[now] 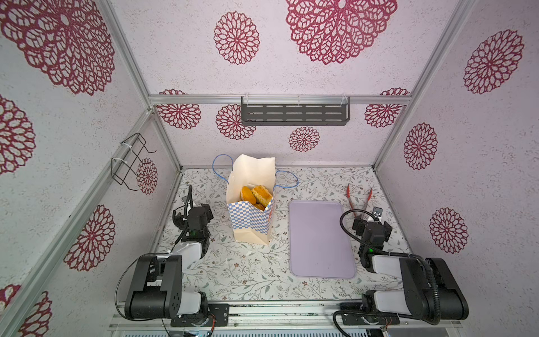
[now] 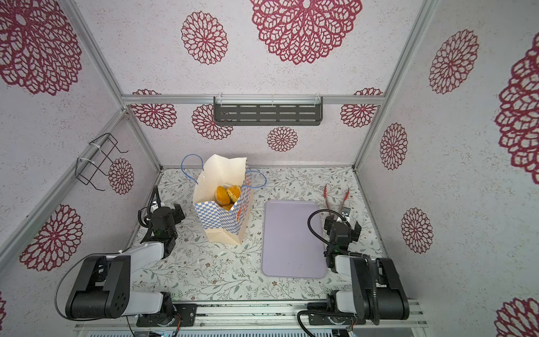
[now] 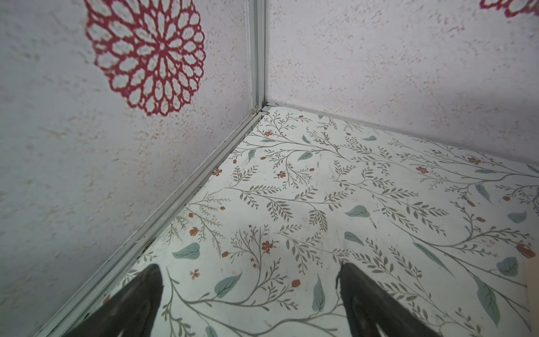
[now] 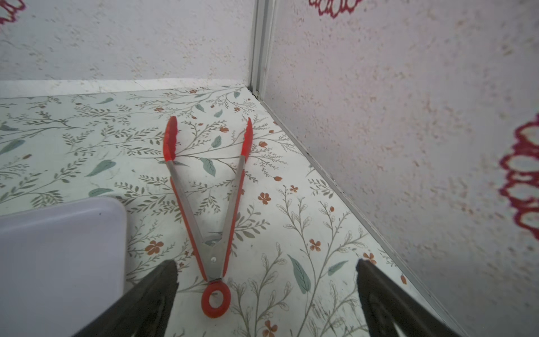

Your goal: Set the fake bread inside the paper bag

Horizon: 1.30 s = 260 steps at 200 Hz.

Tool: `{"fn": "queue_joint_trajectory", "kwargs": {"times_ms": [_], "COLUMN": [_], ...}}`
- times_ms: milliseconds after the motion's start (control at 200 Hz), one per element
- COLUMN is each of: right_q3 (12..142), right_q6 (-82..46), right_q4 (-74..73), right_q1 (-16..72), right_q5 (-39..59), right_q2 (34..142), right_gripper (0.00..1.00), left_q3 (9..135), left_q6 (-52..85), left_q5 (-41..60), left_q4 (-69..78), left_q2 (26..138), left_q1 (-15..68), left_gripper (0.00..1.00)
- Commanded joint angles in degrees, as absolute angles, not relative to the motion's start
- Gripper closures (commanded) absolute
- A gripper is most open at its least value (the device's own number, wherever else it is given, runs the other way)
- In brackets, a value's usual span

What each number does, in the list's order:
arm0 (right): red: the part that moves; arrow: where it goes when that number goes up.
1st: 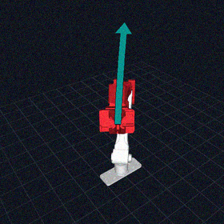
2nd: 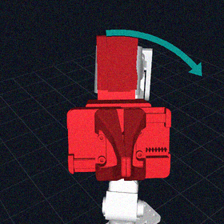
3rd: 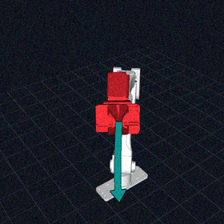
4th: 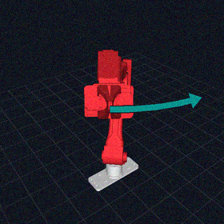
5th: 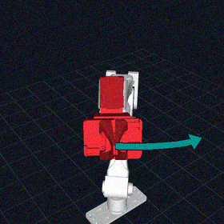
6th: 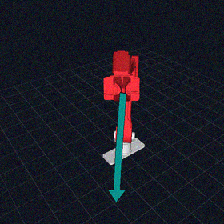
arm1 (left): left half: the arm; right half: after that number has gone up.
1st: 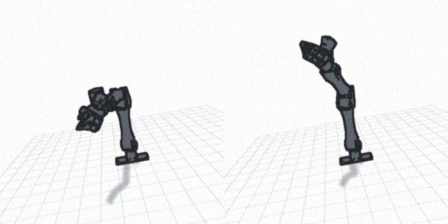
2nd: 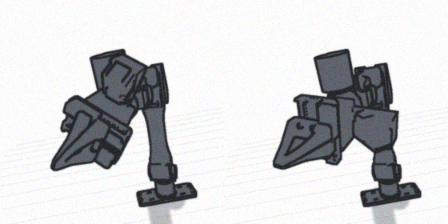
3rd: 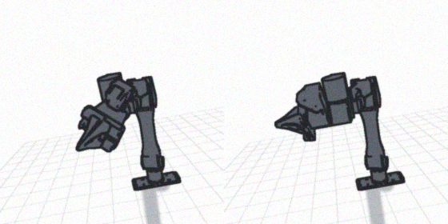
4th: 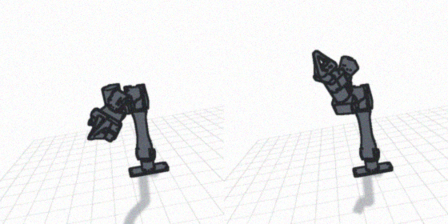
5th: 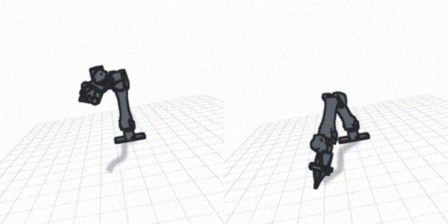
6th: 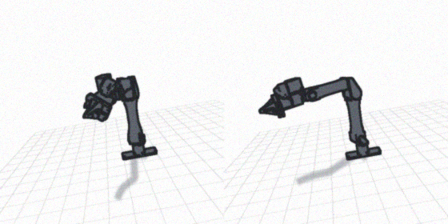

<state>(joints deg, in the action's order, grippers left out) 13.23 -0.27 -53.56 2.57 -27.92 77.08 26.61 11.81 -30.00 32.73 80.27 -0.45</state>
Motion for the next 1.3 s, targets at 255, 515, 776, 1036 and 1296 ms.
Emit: {"fn": "queue_joint_trajectory", "kwargs": {"times_ms": [255, 515, 776, 1036, 1296], "right_q3": [8.4, 8.8, 14.3, 14.1, 13.8], "right_q6": [-2.7, 0.0, -2.3, -2.5, -2.1], "right_q4": [-65.2, -83.4, -70.3, -70.2, -70.8], "right_q1": [4.4, 5.1, 3.3, 3.1, 3.5], "right_q5": [-22.5, -23.1, -21.6, -21.4, -21.6], "right_q2": [73.3, 90.0, 88.7, 88.3, 88.2], "right_gripper": [0.01, 0.01, 0.01, 0.01, 0.01], "left_q3": [20.8, 23.4, 24.3, 24.1, 23.8], "left_q6": [9.4, 8.9, 9.4, 9.5, 9.5], "left_q5": [-23.6, -23.1, -21.6, -21.3, -21.2], "left_q4": [54.6, 52.9, 50.8, 51.2, 51.7], "left_q2": [87.7, 89.5, 89.6, 89.4, 89.3], "left_q1": [-4.0, -4.4, -5.3, -5.5, -5.5], "left_gripper": [0.03, 0.03, 0.03, 0.03, 0.03]}}
